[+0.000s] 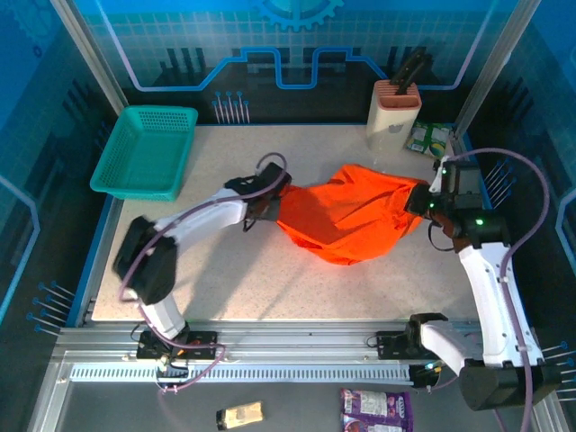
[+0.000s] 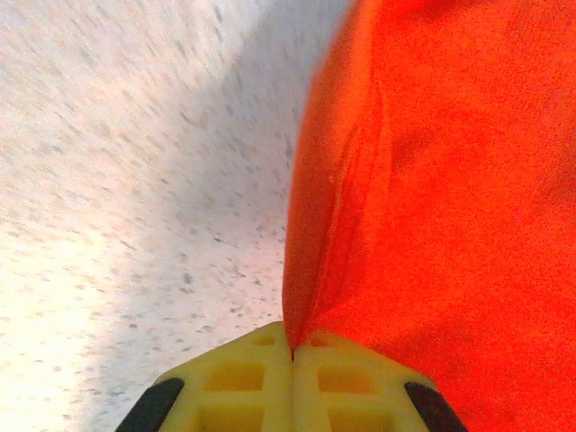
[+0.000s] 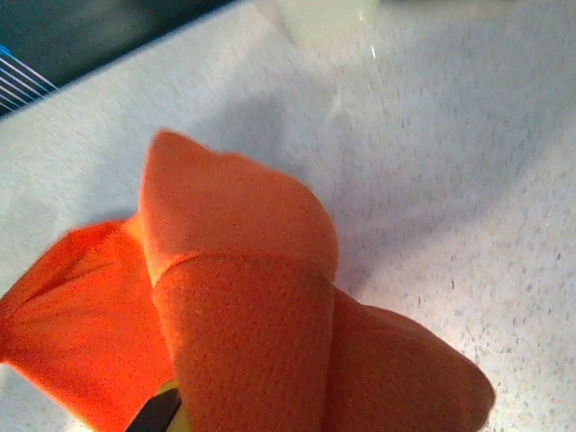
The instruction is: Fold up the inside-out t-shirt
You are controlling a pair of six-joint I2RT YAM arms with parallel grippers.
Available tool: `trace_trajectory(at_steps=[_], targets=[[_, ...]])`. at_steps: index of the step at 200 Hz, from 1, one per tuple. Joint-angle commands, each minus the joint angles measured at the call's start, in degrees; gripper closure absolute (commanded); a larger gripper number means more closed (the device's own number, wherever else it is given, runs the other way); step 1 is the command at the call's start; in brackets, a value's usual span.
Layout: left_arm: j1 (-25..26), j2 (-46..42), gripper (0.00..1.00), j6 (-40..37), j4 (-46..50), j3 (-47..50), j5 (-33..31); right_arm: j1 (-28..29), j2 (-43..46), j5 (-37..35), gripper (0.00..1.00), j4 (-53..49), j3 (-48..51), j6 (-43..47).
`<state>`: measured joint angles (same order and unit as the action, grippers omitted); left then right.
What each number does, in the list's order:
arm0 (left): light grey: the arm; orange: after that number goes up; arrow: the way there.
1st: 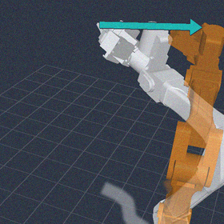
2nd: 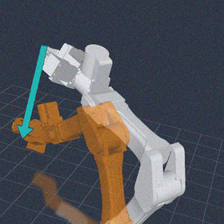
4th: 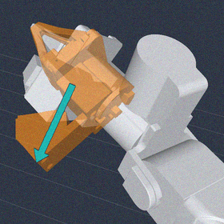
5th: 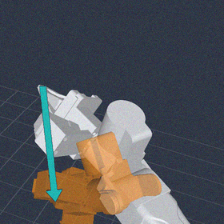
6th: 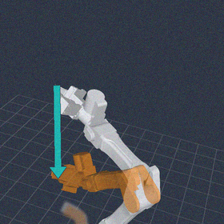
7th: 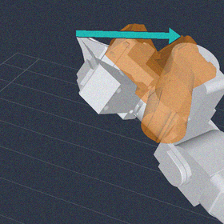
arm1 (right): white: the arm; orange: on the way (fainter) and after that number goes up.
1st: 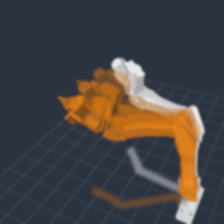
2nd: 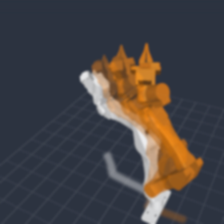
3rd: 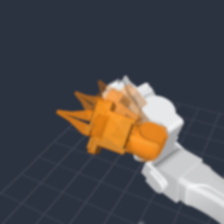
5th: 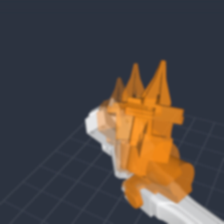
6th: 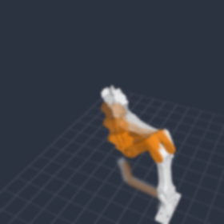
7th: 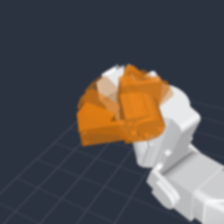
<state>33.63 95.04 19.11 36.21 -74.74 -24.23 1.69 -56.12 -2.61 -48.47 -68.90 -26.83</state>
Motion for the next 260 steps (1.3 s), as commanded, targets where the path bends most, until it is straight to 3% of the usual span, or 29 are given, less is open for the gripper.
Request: trace_trajectory(at_steps=[1, 37, 84, 119, 147, 165, 176, 202, 237, 260], targets=[[-3.74, -12.99, 1.0, -3.79, -4.36, 1.34, 0.75, -0.72, 3.06, -1.14, 1.0, -2.15, -7.65, 2.56], [-12.66, -29.76, 1.0, -6.01, -4.3, -1.79, 7.99, -0.7, 5.54, -0.01, 1.0, -3.88, -17.2, 3.37], [-18.64, -35.19, 1.0, -9.49, 0.2, -12.86, 13.05, -0.73, 7.5, 2.65, 1.0, -3.97, -20.3, 0.71], [-22.3, -28.93, 1.0, -7.95, 0.7, -12.55, 23.42, -0.73, 6.02, 4.12, 1.0, -3.02, -10.38, -1.74], [-22.98, -17.55, 1.0, -4.58, 0.24, -9.35, 34.9, -0.55, 3.47, 8.25, 1.0, 0.98, 3.54, -5.58], [-22.75, -8.17, 1.0, -4.43, -2.68, -8.18, 37.09, -0.12, 1.99, 8.97, 1.0, 4.26, 11.2, -7.55], [-22.67, -1.52, 1.0, -5.05, -2.16, -10.58, 36.85, 0.23, 1.14, 8.23, 1.0, 5.75, 14.71, -7.89], [-20.57, 8.18, 0.74, -5.77, 2.3, -18.45, 31.94, 0.96, 0.22, 5.91, 1.0, 6.25, 17.58, -7.01], [-13.96, 9.77, 0.66, -4.31, 9.72, -24.73, 22.4, 2.25, 1.06, 5.06, 1.0, 5.11, 18.19, -6.72], [-7.67, 9.37, 0.62, -1.43, 12.71, -23.28, 17.55, 4.2, 1.96, 3.78, 1.0, 4.35, 19.99, -7.16]])
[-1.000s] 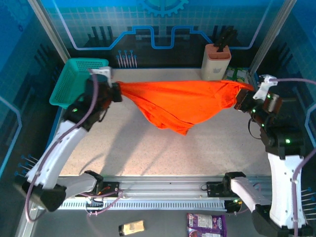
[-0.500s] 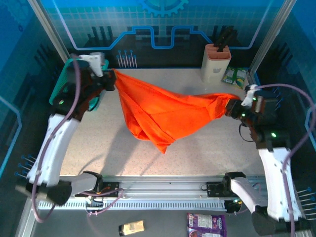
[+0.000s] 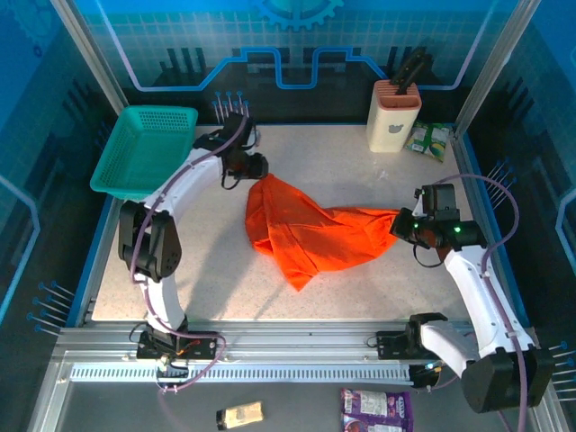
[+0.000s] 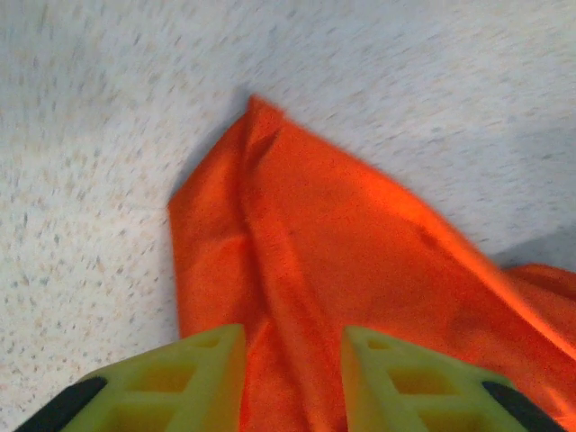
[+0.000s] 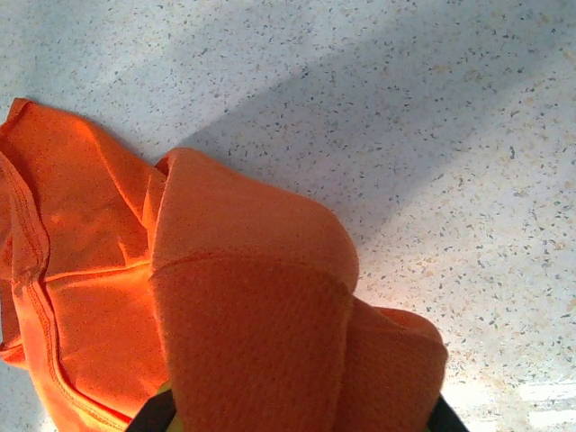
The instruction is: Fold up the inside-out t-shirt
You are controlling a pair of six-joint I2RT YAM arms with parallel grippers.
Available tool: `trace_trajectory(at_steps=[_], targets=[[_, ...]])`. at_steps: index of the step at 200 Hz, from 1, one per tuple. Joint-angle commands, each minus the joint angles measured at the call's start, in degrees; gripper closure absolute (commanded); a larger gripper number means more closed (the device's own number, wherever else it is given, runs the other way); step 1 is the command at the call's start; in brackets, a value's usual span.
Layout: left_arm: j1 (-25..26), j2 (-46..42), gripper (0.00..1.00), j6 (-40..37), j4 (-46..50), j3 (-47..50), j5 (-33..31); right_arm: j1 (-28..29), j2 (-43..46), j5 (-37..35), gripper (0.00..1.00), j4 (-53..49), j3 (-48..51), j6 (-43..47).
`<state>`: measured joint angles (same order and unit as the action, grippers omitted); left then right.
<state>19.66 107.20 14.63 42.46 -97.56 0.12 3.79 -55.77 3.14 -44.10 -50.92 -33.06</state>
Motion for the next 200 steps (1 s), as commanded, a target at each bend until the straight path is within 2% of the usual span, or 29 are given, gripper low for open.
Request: trace_trajectory(at_steps=[1, 34, 57, 100, 126, 200], targets=[[6.59, -2.78, 0.62, 3.35, 6.57, -0.36, -7.15, 2.23, 1.66, -2.07, 1.0, -0.02, 2.07, -0.99], [14.84, -0.36, 0.58, 11.41, 10.8, 2.11, -15.25, 4.5, 2.09, -3.18, 1.0, -0.3, 2.69, -1.82], [17.61, 3.07, 0.58, 15.79, 12.66, 2.61, -18.03, 5.51, 2.07, -3.91, 1.0, -0.24, 2.66, -2.01], [18.04, 6.71, 0.57, 18.8, 12.21, 4.9, -15.23, 6.06, 1.98, -4.44, 1.0, -0.42, 2.67, -1.77], [18.25, 7.4, 0.57, 18.85, 10.81, 6.82, -12.61, 6.17, 1.98, -4.76, 1.0, -0.41, 2.68, -1.7], [19.23, 8.02, 0.53, 18.38, 8.96, 8.41, -10.19, 6.56, 1.01, -5.15, 1.0, 0.36, 2.26, -1.92]])
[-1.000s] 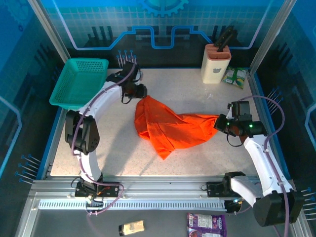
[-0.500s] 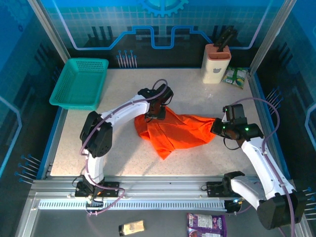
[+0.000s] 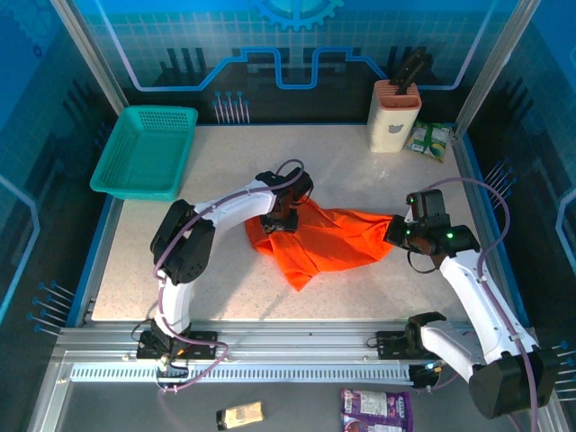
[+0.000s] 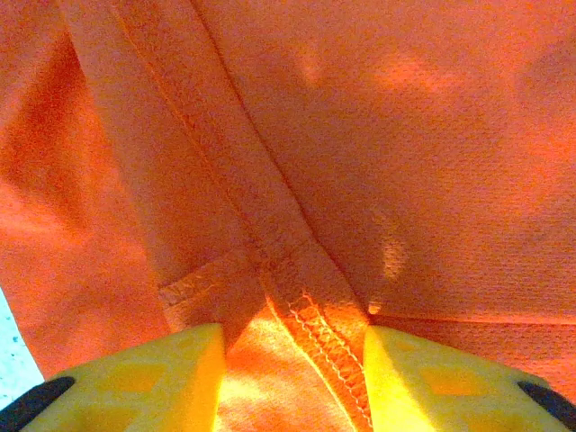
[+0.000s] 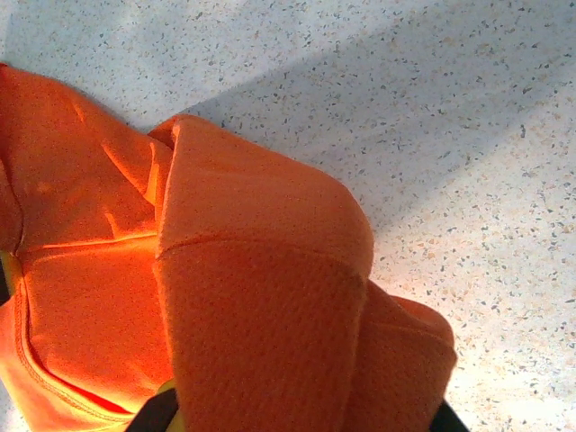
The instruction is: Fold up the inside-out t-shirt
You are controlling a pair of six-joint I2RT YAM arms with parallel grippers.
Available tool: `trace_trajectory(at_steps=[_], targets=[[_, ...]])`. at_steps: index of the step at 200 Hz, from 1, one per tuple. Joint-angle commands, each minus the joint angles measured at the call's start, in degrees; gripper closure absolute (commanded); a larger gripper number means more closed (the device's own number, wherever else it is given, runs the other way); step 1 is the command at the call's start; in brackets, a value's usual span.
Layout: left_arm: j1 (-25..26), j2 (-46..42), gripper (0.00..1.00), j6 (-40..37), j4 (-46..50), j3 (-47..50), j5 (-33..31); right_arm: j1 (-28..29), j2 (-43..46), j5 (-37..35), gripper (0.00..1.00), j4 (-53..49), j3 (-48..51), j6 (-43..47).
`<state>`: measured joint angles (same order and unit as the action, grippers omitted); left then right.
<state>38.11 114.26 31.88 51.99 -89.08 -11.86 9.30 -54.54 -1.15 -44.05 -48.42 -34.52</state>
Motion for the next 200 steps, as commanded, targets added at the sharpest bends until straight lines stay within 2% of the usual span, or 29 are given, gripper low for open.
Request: trace_trajectory(at_steps=[1, 41, 83, 92, 115, 149, 176, 200], targets=[[0.81, 1.01, 0.53, 1.11, -0.57, -0.15, 1.77, 1.06, -0.21, -0.87, 1.0, 0.35, -0.25, -0.46], [1.18, 2.88, 0.48, 0.6, 0.26, -1.36, 1.15, 1.12, -0.4, -1.01, 1.0, 0.43, -0.25, -0.31], [1.12, 5.09, 0.48, -0.28, 0.48, -2.85, 0.5, 1.33, -0.56, -0.96, 1.0, 0.55, -0.35, -0.19], [1.17, 5.11, 0.54, -0.62, 0.33, -2.99, 0.06, 1.32, -0.49, -1.07, 1.0, 0.55, -0.39, -0.19], [1.09, 4.51, 0.77, -2.16, 0.11, -3.98, -2.38, 1.34, -0.48, -1.31, 1.0, 0.46, -0.89, -0.19], [-0.78, 0.44, 0.95, -7.33, 0.48, -9.05, -6.93, 1.35, 0.68, -2.44, 1.0, -1.15, -4.59, -0.08], [-4.19, -4.92, 1.0, -12.34, 0.22, -15.03, -6.1, 1.38, 2.66, -4.27, 1.0, -2.98, -8.39, 0.32], [-7.47, -9.75, 1.0, -15.12, 0.01, -17.4, -0.82, 1.38, 4.04, -5.51, 1.0, -4.65, -10.53, 0.51]])
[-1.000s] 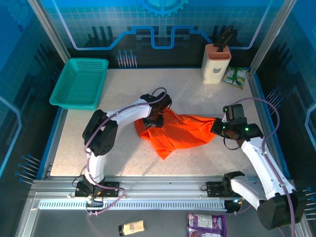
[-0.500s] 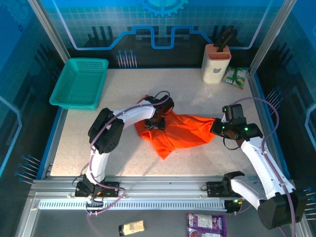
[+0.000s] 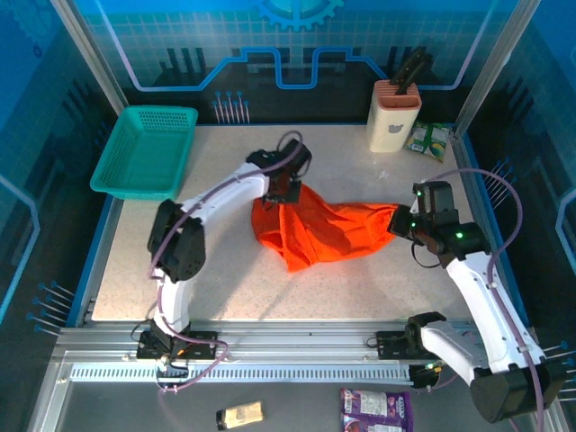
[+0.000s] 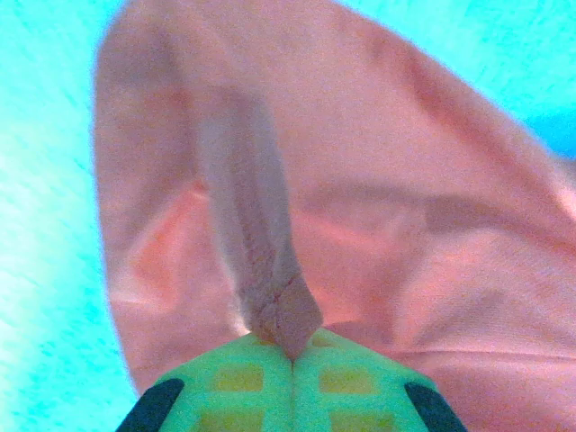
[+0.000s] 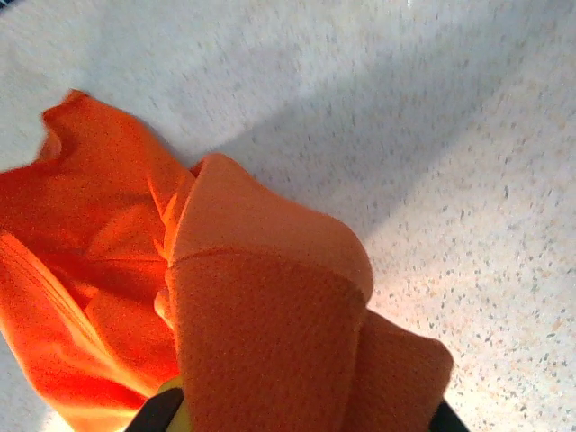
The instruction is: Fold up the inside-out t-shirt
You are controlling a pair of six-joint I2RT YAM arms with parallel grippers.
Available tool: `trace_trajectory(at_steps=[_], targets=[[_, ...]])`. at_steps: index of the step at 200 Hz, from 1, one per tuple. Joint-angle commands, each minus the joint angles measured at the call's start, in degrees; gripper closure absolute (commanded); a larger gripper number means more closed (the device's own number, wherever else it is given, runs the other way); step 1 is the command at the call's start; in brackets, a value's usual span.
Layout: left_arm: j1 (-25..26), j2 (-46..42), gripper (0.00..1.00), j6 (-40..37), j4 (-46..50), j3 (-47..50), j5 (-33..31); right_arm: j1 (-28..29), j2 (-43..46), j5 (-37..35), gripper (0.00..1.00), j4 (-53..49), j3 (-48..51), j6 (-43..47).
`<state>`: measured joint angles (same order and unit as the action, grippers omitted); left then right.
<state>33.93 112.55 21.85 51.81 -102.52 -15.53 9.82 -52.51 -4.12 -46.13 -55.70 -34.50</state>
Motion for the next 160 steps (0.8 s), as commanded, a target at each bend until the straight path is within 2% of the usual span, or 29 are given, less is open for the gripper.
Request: trace_trajectory(at_steps=[1, 21, 45, 65, 83, 94, 106, 119, 160], targets=[[-3.41, -8.22, 1.0, -5.16, 0.24, -3.89, 3.04, 0.87, 2.08, -2.55, 1.0, -2.66, -3.26, 0.49], [-5.88, -12.61, 1.0, -4.74, 1.01, 0.42, 5.92, 0.83, 2.94, -3.54, 1.0, -4.52, -2.61, 0.92], [-9.17, -19.96, 1.0, -1.72, -2.72, 17.25, 8.33, 0.85, 4.56, -4.37, 1.0, -5.37, 2.53, 0.45], [-12.35, -23.56, 0.92, 1.43, -7.15, 31.76, 9.72, 0.87, 5.4, -1.4, 1.0, -4.25, 9.06, -1.63], [-13.86, -24.61, 0.85, 2.88, -9.73, 39.48, 10.33, 1.15, 5.4, 0.91, 1.0, -3.27, 12.72, -3.01], [-13.9, -26.05, 0.83, 3.53, -10.21, 41.76, 9.48, 1.35, 5.32, 0.8, 0.91, -3.73, 12.92, -3.08], [-14.06, -28.18, 0.79, 4.14, -10.22, 42.81, 8.58, 1.6, 5.55, -0.27, 0.76, -4.69, 12.02, -2.57], [-14.48, -30.08, 0.72, 4.83, -10.09, 42.86, 8.92, 1.56, 5.66, -1.64, 0.68, -5.68, 10.48, -1.67], [-14.13, -28.76, 0.68, 7.88, -12.5, 41.09, 18.36, 2.92, 3.46, -3.08, 0.62, -7.04, 5.61, 2.24]])
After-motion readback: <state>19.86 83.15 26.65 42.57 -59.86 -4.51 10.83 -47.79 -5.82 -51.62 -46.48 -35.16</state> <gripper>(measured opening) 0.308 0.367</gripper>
